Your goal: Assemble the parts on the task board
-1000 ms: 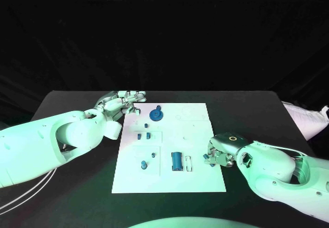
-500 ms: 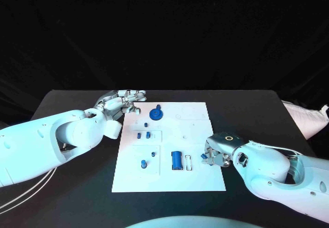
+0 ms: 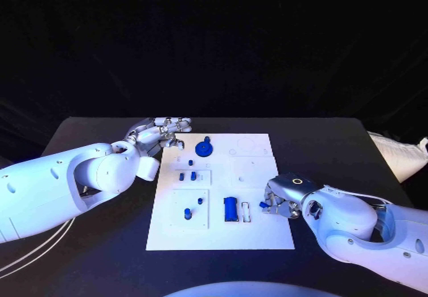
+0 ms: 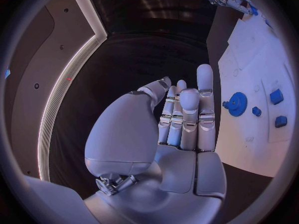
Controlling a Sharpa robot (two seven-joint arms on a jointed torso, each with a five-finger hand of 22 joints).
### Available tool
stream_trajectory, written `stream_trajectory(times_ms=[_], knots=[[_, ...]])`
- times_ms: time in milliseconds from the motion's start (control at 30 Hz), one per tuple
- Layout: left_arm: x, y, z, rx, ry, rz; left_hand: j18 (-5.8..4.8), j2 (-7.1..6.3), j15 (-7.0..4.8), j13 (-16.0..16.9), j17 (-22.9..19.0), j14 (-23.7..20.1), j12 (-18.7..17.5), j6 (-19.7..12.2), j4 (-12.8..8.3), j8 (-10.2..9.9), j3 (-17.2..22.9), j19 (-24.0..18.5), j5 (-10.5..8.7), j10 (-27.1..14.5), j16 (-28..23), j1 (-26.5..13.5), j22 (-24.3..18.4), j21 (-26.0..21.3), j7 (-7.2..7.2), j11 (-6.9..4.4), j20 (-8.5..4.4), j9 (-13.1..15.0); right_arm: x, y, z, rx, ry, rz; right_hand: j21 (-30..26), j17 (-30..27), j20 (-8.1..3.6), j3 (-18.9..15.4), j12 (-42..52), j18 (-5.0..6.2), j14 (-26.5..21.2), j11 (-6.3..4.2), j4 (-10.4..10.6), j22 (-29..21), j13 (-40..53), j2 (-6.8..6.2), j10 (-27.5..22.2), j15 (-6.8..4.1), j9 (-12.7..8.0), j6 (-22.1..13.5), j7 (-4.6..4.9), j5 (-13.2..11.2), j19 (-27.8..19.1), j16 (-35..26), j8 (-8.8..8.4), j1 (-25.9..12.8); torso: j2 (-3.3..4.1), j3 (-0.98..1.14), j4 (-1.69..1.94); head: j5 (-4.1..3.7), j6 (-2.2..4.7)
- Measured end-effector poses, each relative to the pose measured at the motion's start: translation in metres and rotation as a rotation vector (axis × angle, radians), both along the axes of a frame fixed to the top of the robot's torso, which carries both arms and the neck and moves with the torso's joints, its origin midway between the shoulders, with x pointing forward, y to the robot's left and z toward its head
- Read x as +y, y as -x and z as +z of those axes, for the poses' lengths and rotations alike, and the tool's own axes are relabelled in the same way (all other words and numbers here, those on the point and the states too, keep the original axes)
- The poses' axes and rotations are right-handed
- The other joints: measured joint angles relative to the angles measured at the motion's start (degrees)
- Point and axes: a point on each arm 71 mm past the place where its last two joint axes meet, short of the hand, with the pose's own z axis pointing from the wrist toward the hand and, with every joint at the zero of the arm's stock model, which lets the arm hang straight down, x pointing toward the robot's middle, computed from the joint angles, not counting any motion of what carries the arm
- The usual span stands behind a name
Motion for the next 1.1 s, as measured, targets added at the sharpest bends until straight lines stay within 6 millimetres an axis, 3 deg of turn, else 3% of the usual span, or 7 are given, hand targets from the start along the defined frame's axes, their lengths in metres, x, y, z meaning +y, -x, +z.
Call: stream_trajectory(times_ms=[200, 267, 300, 333, 367, 533, 1100], knots=[[0.000, 0.000, 0.000, 0.001, 0.000, 0.000, 0.00, 0.00, 0.00, 0.0, 0.0, 0.0, 0.0, 0.0, 0.0, 0.0, 0.0, 0.0, 0.00, 0.0, 0.0, 0.0, 0.0, 0.0, 0.00, 0.00, 0.00, 0.0, -0.005, 0.003, -0.001, 0.008, -0.072, -0.043, 0.0, 0.0, 0.00, 4.5, -0.7, 0.00, 0.0, 0.56, 4.1, 0.1, -0.4, -1.43, 0.2, 0.19, -0.1, 0.2, 0.22, 0.6, 0.0, 0.0, -0.43, -0.3, 0.03, 0.03, -0.01, 0.04, 0.04], [0.000, 0.000, 0.000, 0.001, 0.000, 0.000, 0.00, 0.00, 0.00, 0.0, 0.0, 0.0, 0.0, 0.0, 0.0, 0.0, 0.0, 0.0, 0.00, 0.0, 0.0, 0.0, 0.0, 0.0, 0.00, 0.00, 0.00, 0.0, -0.007, 0.004, -0.001, 0.016, -0.104, -0.062, 0.0, 0.0, 0.00, 8.9, -0.6, 0.00, -0.1, 0.61, 3.1, 0.1, -0.3, -3.28, 0.2, 0.30, -7.2, 0.3, 0.30, 1.1, 0.0, 0.0, -0.30, -2.7, 0.03, 0.03, 0.00, 0.05, 0.04], [0.000, 0.000, 0.000, 0.001, 0.000, 0.000, 0.00, 0.00, 0.00, 0.0, 0.0, 0.0, 0.0, 0.0, 0.0, 0.0, 0.0, 0.0, 0.00, 0.0, 0.0, 0.0, 0.0, 0.0, 0.00, 0.00, 0.00, 0.0, -0.007, 0.005, -0.001, 0.020, -0.121, -0.071, 0.0, 0.0, 0.00, 13.4, -0.6, 0.00, -0.1, 0.50, -0.1, 0.2, -0.3, -3.92, 0.3, 0.30, -15.5, 0.3, 0.31, 1.1, 0.0, 0.0, -0.42, -4.5, 0.03, 0.03, -0.01, 0.05, 0.05], [0.000, 0.000, 0.000, 0.001, 0.000, 0.000, 0.00, 0.00, 0.00, 0.0, 0.0, 0.0, 0.0, 0.0, 0.0, 0.0, 0.0, 0.0, 0.00, 0.0, 0.0, 0.0, 0.0, 0.0, 0.00, 0.00, 0.00, 0.0, -0.007, 0.006, 0.000, 0.025, -0.146, -0.082, 0.0, 0.0, 0.00, 16.8, -0.6, 0.00, -0.1, 0.49, -3.0, 0.2, -0.3, -4.35, 0.4, 0.30, -20.0, 0.3, 0.31, 1.1, 0.0, 0.0, -0.88, -5.4, 0.03, 0.03, -0.01, 0.05, 0.05], [0.000, 0.000, 0.000, 0.001, 0.000, -0.001, 0.00, 0.00, 0.00, 0.0, 0.0, 0.0, 0.0, 0.0, 0.0, 0.0, 0.0, 0.0, 0.00, 0.0, 0.0, 0.0, 0.0, 0.0, 0.00, 0.00, 0.00, 0.0, -0.008, 0.007, 0.000, 0.031, -0.161, -0.091, 0.0, 0.0, 0.00, 19.3, -0.6, 0.00, -0.1, 0.42, -4.9, 0.2, -0.3, -4.70, 0.5, 0.30, -21.3, 0.3, 0.31, 1.1, 0.0, 0.0, -1.11, -6.5, 0.03, 0.03, 0.00, 0.05, 0.05], [0.000, 0.000, 0.000, 0.002, -0.001, -0.001, 0.00, 0.00, 0.00, 0.0, 0.0, 0.0, 0.0, 0.0, 0.0, 0.0, 0.0, 0.0, 0.00, 0.0, 0.0, 0.0, 0.0, 0.0, 0.00, 0.00, 0.00, 0.0, -0.012, 0.010, -0.001, 0.064, -0.231, -0.144, 0.0, 0.0, 0.00, 29.8, -0.3, -0.01, -0.1, 0.19, -13.8, 0.3, 0.0, -5.78, 1.0, 0.29, -21.6, 0.2, 0.35, 1.0, 0.0, 0.0, -1.08, -9.4, 0.03, 0.02, -0.02, 0.09, 0.01], [-0.001, 0.000, 0.000, 0.002, 0.000, -0.003, 0.00, 0.53, 0.04, -0.1, -0.1, 0.0, 0.3, 0.0, 0.1, 0.0, -0.1, 0.0, 0.00, -0.2, 0.2, -0.5, -0.1, 0.0, 0.00, 0.21, 0.00, 0.0, -0.009, 0.010, 0.000, 0.119, -0.362, -0.230, 0.0, 0.0, 0.00, 30.5, 1.1, -0.01, -0.1, -0.01, -13.6, 0.6, 0.9, -6.36, 1.7, 0.27, -21.5, 0.7, -0.17, 0.7, 0.0, 0.0, -0.71, -14.1, -0.02, -0.07, -0.03, 0.05, -0.11]])
